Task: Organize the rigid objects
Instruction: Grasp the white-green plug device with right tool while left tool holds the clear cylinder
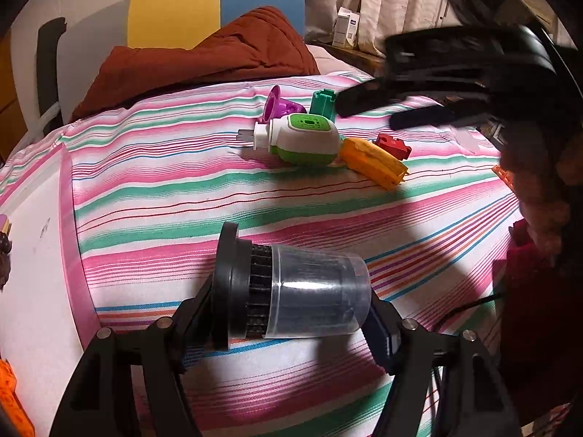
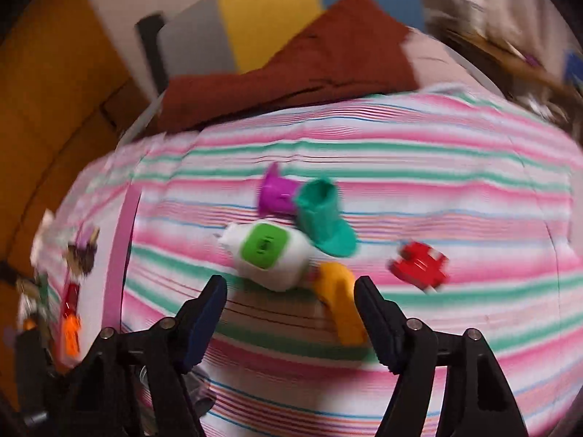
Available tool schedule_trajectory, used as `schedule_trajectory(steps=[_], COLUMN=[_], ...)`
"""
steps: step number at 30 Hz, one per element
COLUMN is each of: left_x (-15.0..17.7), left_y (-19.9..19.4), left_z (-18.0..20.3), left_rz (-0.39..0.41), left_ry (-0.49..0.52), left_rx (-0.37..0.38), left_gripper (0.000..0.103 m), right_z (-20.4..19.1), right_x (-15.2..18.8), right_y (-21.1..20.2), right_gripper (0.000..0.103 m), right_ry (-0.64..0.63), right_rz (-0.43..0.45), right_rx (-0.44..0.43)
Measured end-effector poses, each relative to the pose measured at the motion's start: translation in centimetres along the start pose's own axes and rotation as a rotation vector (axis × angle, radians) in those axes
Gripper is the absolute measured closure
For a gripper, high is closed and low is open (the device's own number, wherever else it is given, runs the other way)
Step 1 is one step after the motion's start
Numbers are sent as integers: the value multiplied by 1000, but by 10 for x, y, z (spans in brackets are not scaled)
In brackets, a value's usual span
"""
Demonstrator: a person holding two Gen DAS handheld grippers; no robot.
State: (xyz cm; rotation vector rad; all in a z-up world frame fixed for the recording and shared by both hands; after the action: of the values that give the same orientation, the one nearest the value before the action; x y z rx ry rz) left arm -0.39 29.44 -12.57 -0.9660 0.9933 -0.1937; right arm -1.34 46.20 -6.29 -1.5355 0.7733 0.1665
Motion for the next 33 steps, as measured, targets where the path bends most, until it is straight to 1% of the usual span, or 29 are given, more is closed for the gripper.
schedule_trajectory(steps=[2, 3, 5, 7, 9, 10, 13, 15, 16, 18, 19, 21, 22, 23, 25, 29, 30, 31, 32, 33], left_x=[1, 1, 2, 3, 3, 3, 4, 4, 4, 5, 4, 4, 4, 4, 4, 4, 4, 4, 4, 4], left_y=[-2, -2, -3, -3, -5, -5, -5, -5, -5, -5, -5, -6, -6, -6, -7, -6, -6, -6, -6, -6], left_z=[-1, -1, -1, 0, -1, -1, 0, 0, 0, 0, 0, -1, -1, -1, -1, -1, -1, -2, -1, -1], left_rz=[4, 4, 6, 9, 11, 11, 11, 12, 11, 10, 8, 6, 5, 4, 4, 1, 0, -2, -4, -4], left_ry=[-8, -4, 1, 4, -1, -1, 2, 4, 3, 1, -2, -11, -15, -16, -17, -21, -23, -24, -23, -20], left_rx=[9, 12, 13, 13, 17, 18, 18, 18, 19, 20, 23, 31, 33, 33, 32, 31, 31, 30, 29, 27], left_gripper=[31, 31, 31, 31, 31, 31, 31, 31, 31, 31, 31, 31, 31, 31, 31, 31, 31, 31, 31, 31], right_z=[-20, -29, -41, -45, -45, -44, -43, -42, -43, -46, -50, -52, -53, -53, -54, -55, -54, -54, -54, -54], right_x=[-9, -13, -21, -29, -33, -33, -38, -38, -37, -35, -35, -37, -38, -41, -42, -37, -35, -31, -27, -23], right_y=[9, 14, 26, 41, 50, 54, 63, 62, 60, 58, 57, 54, 54, 55, 61, 82, 87, 91, 93, 91], right_gripper=[35, 35, 35, 35, 33, 29, 24, 24, 27, 36, 36, 37, 36, 35, 26, 25, 31, 46, 47, 48], right_ry=[-93, -146, -217, -260, -278, -289, -302, -296, -305, -337, -351, -352, -351, -359, -385, -437, -440, -441, -450, -446], right_rz=[-10, -12, -31, -47, -69, -77, -100, -111, -118, -120, -123, -134, -136, -135, -148, -201, -216, -229, -232, -214], right_rx=[-17, -8, 4, 14, 22, 26, 36, 22, 17, 46, 46, 10, 8, 23, 43, 91, 106, 116, 137, 145])
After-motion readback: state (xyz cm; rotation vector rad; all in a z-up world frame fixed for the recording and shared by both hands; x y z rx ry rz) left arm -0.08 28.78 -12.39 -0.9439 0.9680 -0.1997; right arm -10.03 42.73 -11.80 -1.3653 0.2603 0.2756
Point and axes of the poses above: each gripper's, at about its wrist camera, not at the fingertips, and y roughly the way its jaws point, z to its right, x to its underside, the point moved 4 cm from there along y, roughly the way its jaws point, and after that the axes turned 6 degrees about x, right-handed, at the moved point
